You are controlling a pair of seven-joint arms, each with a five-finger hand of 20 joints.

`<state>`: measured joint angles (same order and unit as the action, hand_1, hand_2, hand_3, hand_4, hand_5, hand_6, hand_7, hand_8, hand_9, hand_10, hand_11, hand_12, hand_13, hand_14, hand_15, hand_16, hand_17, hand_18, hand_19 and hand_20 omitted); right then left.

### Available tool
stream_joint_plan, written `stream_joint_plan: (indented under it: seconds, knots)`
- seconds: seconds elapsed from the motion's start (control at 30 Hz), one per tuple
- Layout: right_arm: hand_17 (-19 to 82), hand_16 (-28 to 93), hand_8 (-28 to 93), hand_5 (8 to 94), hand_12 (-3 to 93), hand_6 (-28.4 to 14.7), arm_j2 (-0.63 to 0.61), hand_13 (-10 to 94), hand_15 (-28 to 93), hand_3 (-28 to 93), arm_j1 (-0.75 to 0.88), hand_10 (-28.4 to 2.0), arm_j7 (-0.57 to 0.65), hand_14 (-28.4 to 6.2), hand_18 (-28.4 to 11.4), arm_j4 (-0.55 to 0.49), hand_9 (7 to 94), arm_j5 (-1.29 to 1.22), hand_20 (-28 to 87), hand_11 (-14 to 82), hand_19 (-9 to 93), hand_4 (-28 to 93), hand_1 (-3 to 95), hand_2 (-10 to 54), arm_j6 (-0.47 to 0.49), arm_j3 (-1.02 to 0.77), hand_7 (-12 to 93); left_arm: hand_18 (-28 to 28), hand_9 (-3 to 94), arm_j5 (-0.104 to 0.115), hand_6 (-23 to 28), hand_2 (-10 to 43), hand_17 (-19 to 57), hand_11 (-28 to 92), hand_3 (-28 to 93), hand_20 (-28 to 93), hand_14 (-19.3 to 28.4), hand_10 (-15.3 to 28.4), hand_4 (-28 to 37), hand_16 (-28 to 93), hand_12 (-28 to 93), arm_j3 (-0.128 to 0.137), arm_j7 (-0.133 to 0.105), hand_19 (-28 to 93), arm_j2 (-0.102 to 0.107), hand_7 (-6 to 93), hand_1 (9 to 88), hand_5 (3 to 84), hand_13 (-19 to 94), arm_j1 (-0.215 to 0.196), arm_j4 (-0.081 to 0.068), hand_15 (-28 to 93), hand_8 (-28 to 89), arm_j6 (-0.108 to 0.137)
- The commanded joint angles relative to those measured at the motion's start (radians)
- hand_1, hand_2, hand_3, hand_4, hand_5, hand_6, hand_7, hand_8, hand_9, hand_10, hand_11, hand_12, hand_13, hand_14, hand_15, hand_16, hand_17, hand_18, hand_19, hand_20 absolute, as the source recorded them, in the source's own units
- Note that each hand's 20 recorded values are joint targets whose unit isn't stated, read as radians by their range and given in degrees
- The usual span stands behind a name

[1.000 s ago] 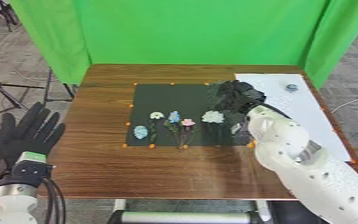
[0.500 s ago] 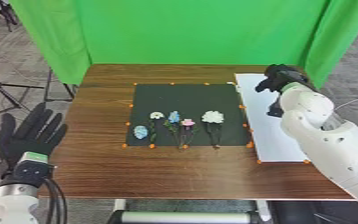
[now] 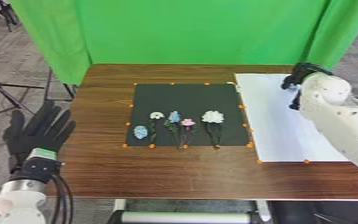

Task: Arrange flowers

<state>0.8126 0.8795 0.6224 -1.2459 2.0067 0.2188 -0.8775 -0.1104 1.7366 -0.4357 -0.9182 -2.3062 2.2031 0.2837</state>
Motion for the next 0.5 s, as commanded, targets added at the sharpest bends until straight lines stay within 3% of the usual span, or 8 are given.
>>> stream_joint_plan:
  seconds: [0.03, 0.1, 0.3, 0.5]
  knots:
    - [14, 0, -12, 32.0, 10.2, -6.8, -0.009, 20, 29, 83, -0.032, -17.2, -0.028, -15.0, -19.8, 0.054, 28.4, -0.034, 19, 9.4, 56, -27, 32.3, -9.5, 0.032, -0.004, 18, 12.1, 28.3, -0.003, 6.8, 7.8, -5.6, 22, 70, 10, 13.4, 13.2, -28.3, -8, 9, -0.014, -0.007, 27, 0.011, 14.0, 26.3, 37.9, 18, 0.024, -0.006, 34, -9, -0.017]
    - [14, 0, -13, 31.0, 9.7, -6.6, -0.007, 20, 29, 84, -0.032, -16.5, -0.048, -14.8, -19.7, 0.067, 27.2, -0.048, 19, 9.7, 56, -27, 32.5, -9.5, 0.036, -0.007, 18, 12.1, 28.2, 0.001, 6.8, 7.8, -5.6, 22, 70, 10, 13.4, 13.2, -28.3, -8, 9, -0.019, -0.011, 27, 0.012, 13.9, 26.3, 37.9, 18, 0.028, -0.004, 34, -9, -0.001]
    - [14, -1, -13, 28.3, 7.8, -7.8, 0.017, 18, 29, 86, -0.064, -14.4, -0.123, -13.3, -18.3, 0.138, 23.1, -0.085, 19, 11.4, 55, -26, 33.9, -8.5, 0.161, -0.007, 19, 12.1, 26.7, 0.0, 6.7, 7.8, -5.6, 21, 70, 10, 13.4, 12.9, -28.3, -8, 9, -0.025, -0.015, 27, 0.016, 13.9, 26.4, 37.5, 18, 0.035, -0.01, 34, -9, -0.013]
    - [14, -1, -13, 28.4, 6.1, -8.2, 0.003, 20, 32, 88, -0.024, -13.6, -0.127, -12.3, -18.1, 0.119, 23.9, -0.062, 20, 14.2, 56, -26, 36.1, -5.3, 0.123, -0.009, 20, 12.1, 27.1, -0.008, 6.8, 7.8, -5.6, 22, 70, 10, 13.4, 12.9, -28.3, -8, 9, -0.03, 0.0, 27, 0.014, 14.0, 26.4, 37.7, 18, 0.042, -0.012, 34, -9, -0.017]
